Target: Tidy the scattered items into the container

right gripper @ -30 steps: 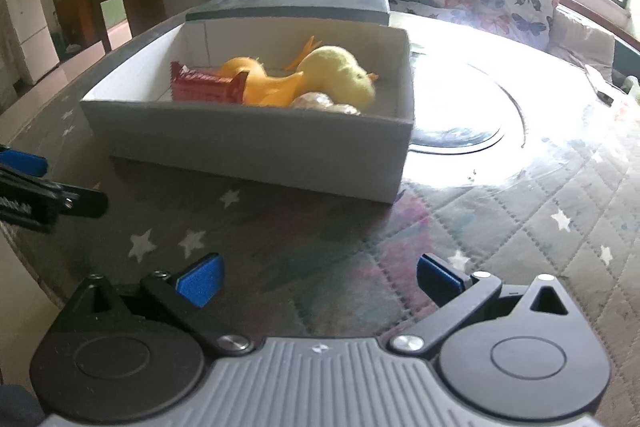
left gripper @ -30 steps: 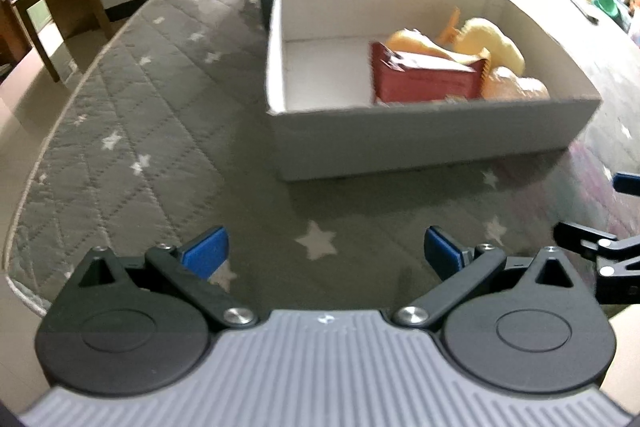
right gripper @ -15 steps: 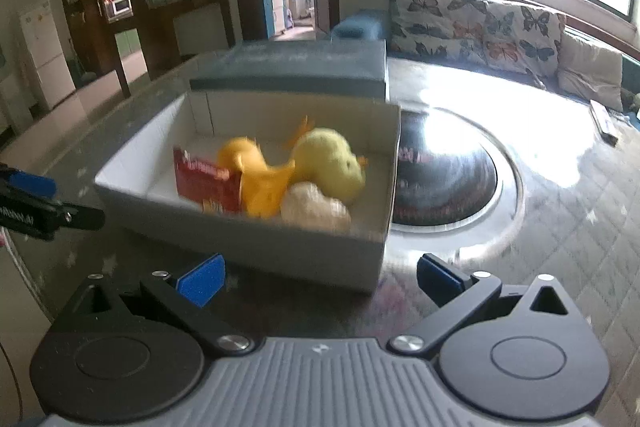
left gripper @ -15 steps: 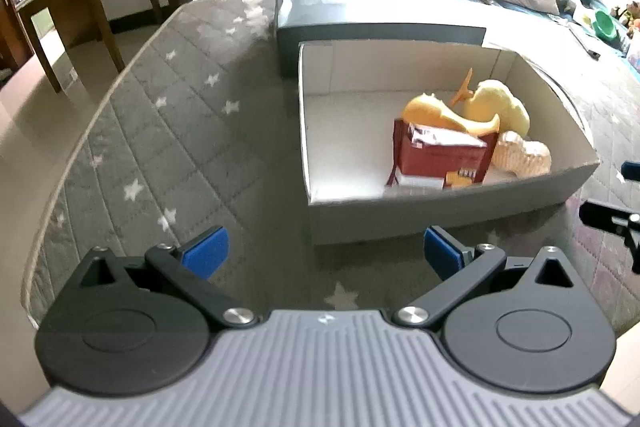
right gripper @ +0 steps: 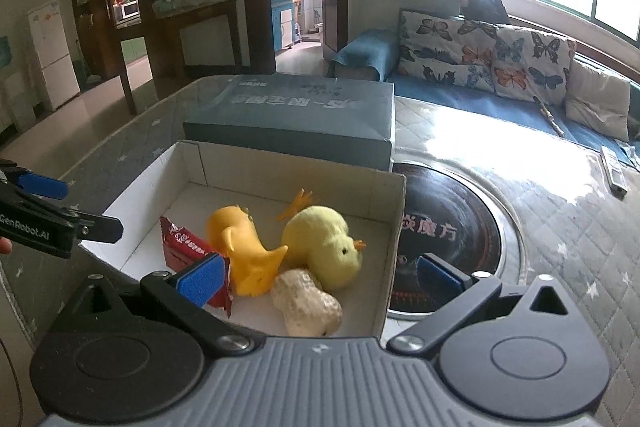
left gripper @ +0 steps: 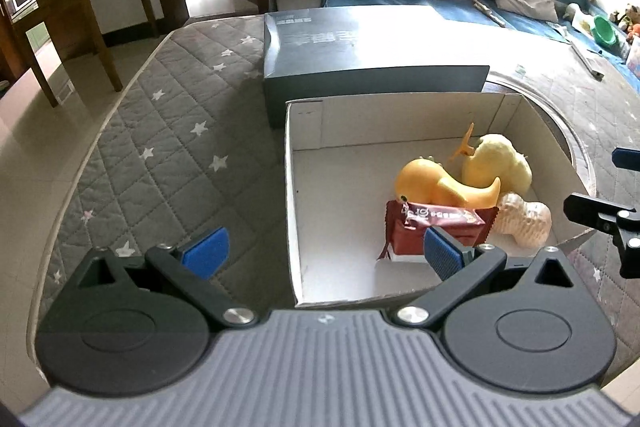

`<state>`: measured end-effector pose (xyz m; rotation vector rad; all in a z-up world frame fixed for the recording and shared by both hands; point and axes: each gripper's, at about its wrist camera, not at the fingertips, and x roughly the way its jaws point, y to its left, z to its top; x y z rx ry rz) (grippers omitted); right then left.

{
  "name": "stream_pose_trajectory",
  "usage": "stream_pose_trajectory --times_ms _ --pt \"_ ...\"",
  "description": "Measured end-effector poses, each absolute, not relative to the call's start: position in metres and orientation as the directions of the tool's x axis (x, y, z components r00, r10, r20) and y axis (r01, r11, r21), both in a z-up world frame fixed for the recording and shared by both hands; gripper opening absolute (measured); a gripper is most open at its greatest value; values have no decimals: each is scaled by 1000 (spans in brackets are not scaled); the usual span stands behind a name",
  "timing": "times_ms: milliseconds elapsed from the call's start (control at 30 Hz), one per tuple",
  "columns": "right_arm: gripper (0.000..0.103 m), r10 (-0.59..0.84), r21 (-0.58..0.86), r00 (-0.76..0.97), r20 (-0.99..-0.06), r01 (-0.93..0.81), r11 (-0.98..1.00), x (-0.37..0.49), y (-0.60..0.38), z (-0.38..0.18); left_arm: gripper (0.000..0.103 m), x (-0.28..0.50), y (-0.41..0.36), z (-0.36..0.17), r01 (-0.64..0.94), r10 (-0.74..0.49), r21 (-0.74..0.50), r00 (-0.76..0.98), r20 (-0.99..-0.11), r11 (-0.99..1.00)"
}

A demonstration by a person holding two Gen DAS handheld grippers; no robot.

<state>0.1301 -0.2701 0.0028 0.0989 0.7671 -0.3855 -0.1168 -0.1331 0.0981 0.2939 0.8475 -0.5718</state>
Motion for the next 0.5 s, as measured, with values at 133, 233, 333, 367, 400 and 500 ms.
stream_pose_trajectory --times_ms 133,233,333,367,400,500 --pt "103 -300 -62 655 -693 361 931 141 -270 4 103 -111 -140 98 589 -357 23 519 -777 808" --pt "103 -295 -65 659 -692 350 934 150 -272 5 103 -102 -144 100 584 -363 9 516 -776 812" --pt "103 -293 -71 660 -692 343 937 164 -278 8 103 -90 -151 105 579 -369 0 520 -770 815" --pt "103 -290 -68 661 -692 340 938 168 -281 9 103 -86 -155 106 580 -370 2 522 -769 815" --pt "103 -287 -66 662 -692 338 939 173 -284 10 103 -82 -158 108 581 -370 4 524 -767 814" --pt "103 -284 -63 668 -688 335 940 188 -294 13 103 -67 -168 112 583 -373 8 529 -762 812"
